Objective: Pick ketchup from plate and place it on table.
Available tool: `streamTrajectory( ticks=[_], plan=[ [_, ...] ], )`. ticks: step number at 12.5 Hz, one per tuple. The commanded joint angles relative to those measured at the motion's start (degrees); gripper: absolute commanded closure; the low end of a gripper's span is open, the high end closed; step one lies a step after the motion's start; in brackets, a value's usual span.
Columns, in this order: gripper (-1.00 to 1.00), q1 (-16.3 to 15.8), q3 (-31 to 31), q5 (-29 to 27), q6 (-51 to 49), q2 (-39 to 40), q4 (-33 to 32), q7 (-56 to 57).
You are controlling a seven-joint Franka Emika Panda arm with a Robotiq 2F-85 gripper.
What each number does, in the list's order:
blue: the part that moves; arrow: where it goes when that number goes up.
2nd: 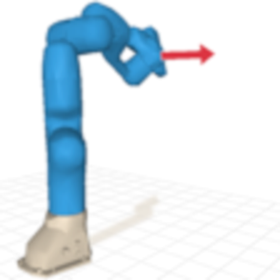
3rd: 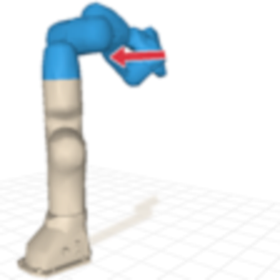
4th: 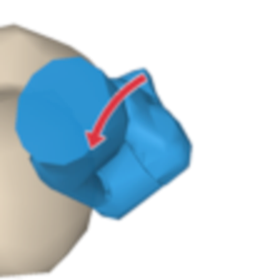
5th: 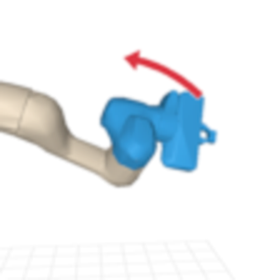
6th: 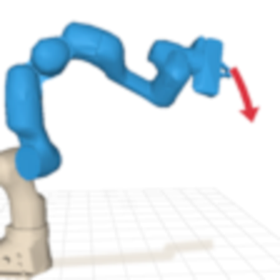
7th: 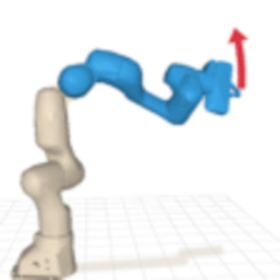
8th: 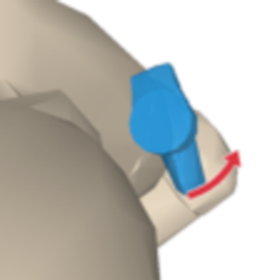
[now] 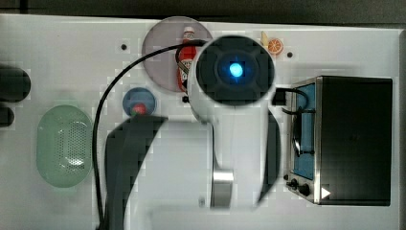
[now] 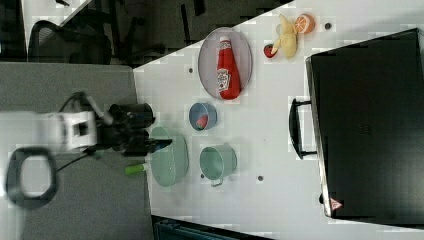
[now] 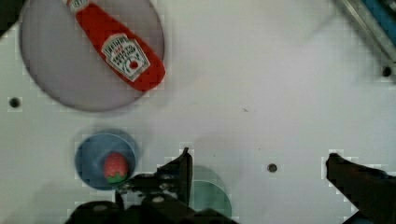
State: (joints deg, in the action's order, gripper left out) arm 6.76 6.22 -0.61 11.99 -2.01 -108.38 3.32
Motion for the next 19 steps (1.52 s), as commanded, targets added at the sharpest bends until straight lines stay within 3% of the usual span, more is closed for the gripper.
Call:
streamTrajectory(
  ticks=[1, 11, 17, 19],
  plan=[
    [-1.0, -0.3, 1.96, 0.0, 2.41, 4.91, -0.26, 0.11],
    [-1.0, -1.46, 3.14, 1.71, 11.16, 25.82, 10.85, 26.29],
    [-1.0, -4.05, 3.13, 10.0, 24.2, 37.72, 17.66, 30.31],
    [-1.0, -4.09, 3.12, 10.23, 26.9, 41.15, 18.91, 30.29]
  ],
)
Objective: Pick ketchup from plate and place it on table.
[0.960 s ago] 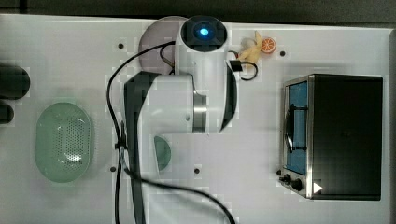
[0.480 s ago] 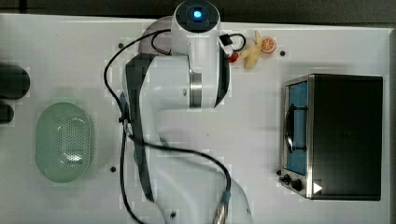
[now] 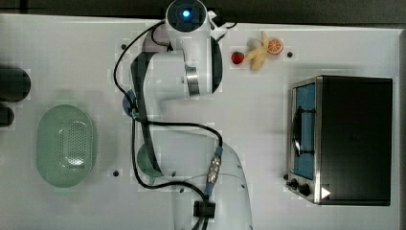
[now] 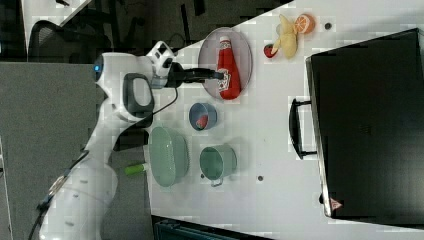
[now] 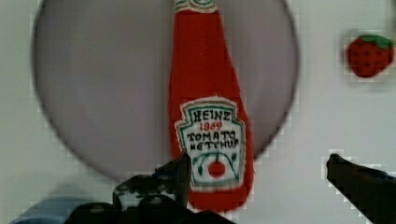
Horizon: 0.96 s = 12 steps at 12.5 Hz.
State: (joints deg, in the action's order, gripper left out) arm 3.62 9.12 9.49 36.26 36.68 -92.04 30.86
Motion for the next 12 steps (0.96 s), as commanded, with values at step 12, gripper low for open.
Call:
streamTrajectory(
  ticks=[12],
  plan=[
    [-1.0, -1.52, -0.09, 1.23, 10.3, 14.07, 7.83, 2.68]
  ],
)
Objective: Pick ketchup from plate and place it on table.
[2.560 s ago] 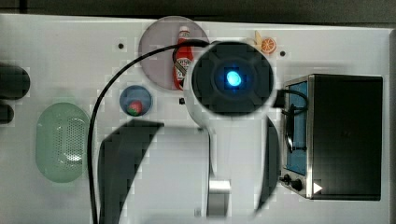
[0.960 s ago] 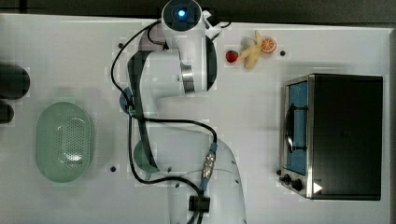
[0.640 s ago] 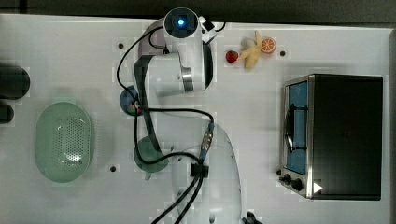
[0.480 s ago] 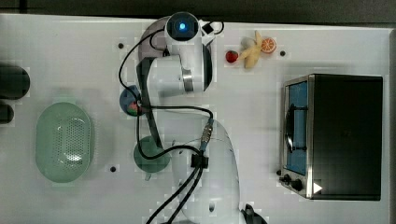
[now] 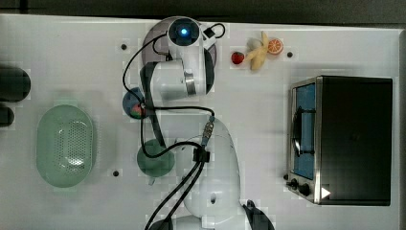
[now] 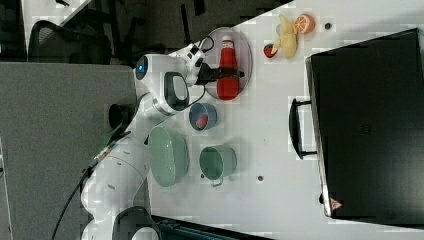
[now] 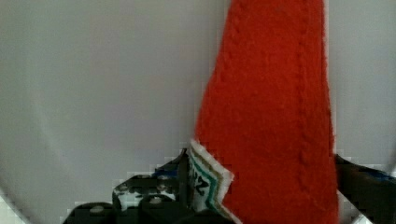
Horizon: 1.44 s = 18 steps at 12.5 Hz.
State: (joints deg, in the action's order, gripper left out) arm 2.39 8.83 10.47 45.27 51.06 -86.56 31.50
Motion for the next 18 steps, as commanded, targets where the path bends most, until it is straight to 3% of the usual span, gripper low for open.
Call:
streamTrajectory(
  ticks=[1, 4, 11, 15, 18],
  plan=[
    [-0.92, -0.31, 0.22, 0.25, 1.4, -0.22, 2.36, 2.04],
    [-0.19, -0.3, 0.2, 0.25, 1.79, -0.24, 2.65, 1.97],
    [-0.18, -0.07, 0.48, -0.74, 1.4, -3.0, 4.62, 1.86],
    [-0.18, 1.21, 0.46, -7.28, -8.44, -12.2, 4.32, 1.85],
    [-0.18, 2.71, 0.27, -7.54, -12.61, -19.78, 3.21, 1.86]
  ],
)
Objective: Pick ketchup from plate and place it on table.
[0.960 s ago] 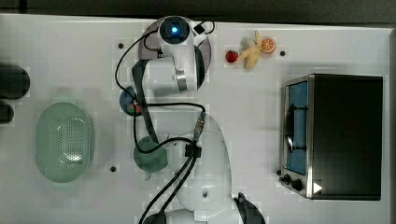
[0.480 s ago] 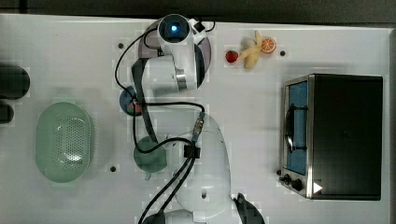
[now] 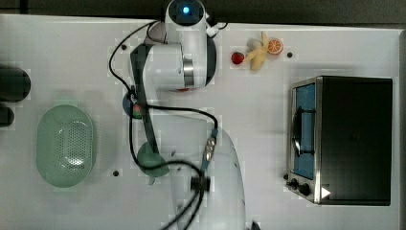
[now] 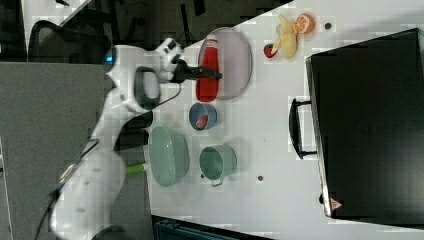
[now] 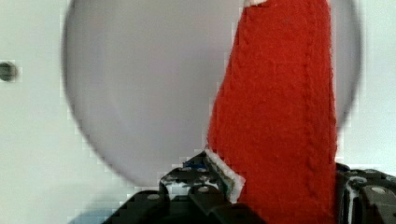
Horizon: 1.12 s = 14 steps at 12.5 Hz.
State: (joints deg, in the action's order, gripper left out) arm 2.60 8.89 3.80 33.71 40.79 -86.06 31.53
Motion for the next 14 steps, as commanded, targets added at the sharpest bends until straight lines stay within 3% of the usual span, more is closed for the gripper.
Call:
streamTrajectory(
  ticks=[1, 9, 14],
  plan=[
    [-0.18, 3.23, 0.21, -0.88, -2.36, -12.14, 1.18, 1.83],
    [-0.18, 8.28, -0.34, -1.16, -4.21, -35.37, -26.89, 1.83],
    [-0.18, 8.33, -2.26, -1.41, 3.23, -40.07, -40.47, 1.76]
  ],
)
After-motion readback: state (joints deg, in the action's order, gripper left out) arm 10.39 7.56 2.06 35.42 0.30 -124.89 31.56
